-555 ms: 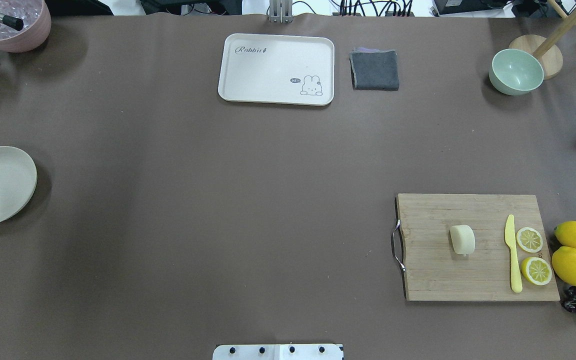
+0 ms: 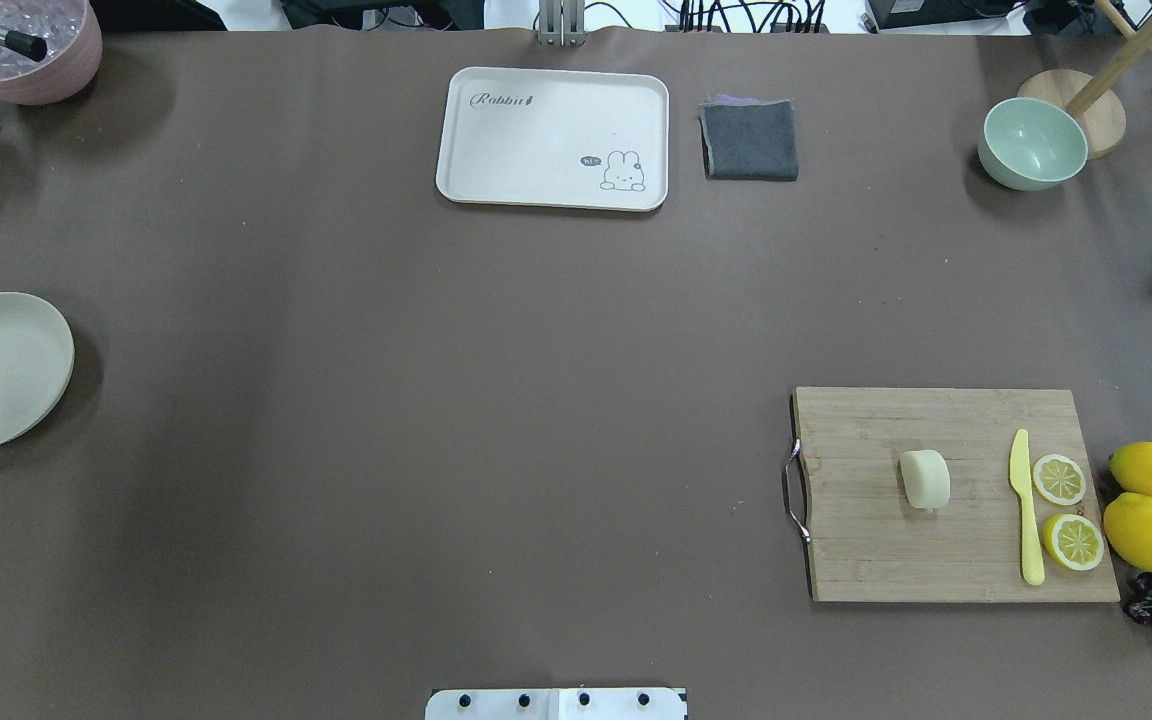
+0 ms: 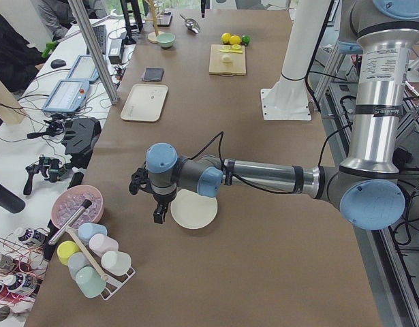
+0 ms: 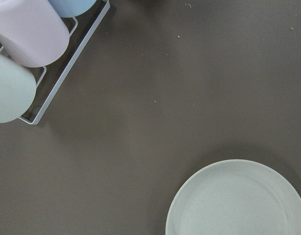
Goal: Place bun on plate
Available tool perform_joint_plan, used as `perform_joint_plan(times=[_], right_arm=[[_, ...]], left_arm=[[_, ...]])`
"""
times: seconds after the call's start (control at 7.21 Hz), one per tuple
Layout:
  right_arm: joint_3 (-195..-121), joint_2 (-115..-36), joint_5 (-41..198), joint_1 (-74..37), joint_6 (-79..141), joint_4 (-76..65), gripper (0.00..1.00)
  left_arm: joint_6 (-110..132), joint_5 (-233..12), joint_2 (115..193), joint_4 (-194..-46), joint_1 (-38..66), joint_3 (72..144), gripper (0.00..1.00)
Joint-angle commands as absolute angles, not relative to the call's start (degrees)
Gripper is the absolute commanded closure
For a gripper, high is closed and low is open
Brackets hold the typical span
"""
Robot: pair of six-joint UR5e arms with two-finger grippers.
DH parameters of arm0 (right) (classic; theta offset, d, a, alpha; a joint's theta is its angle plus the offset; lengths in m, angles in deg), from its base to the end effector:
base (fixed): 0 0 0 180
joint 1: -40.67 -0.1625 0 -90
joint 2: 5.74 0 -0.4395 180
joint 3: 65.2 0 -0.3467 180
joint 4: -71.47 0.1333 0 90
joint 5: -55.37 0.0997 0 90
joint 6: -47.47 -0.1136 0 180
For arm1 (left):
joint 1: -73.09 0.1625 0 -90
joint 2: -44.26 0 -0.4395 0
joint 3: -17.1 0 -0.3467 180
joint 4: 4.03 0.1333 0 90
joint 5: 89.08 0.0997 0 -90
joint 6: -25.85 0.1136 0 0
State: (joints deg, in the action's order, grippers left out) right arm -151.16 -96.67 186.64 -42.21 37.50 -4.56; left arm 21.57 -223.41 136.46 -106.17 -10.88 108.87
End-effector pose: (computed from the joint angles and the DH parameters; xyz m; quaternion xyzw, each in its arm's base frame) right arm 0.0021 -0.4539 0.7007 0.0204 -0.3583 -0.0044 0.9334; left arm -0.0031 -0.4841 0.6281 0.0957 0.3837 0.0669 0.9161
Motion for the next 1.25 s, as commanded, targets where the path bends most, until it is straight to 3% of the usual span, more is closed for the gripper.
perform_joint_plan(times=[0.0, 1.11], right_arm=[[-151.2, -96.7, 186.9, -42.2, 37.8, -4.6, 0.00], [-150.7, -102.0, 189.9, -42.2, 37.8, 9.5, 0.00]], left_arm=[[21.5, -223.4, 136.2, -106.3, -10.8, 109.0, 0.01], [21.3, -223.5, 135.5, -106.3, -10.3, 110.6, 0.02]])
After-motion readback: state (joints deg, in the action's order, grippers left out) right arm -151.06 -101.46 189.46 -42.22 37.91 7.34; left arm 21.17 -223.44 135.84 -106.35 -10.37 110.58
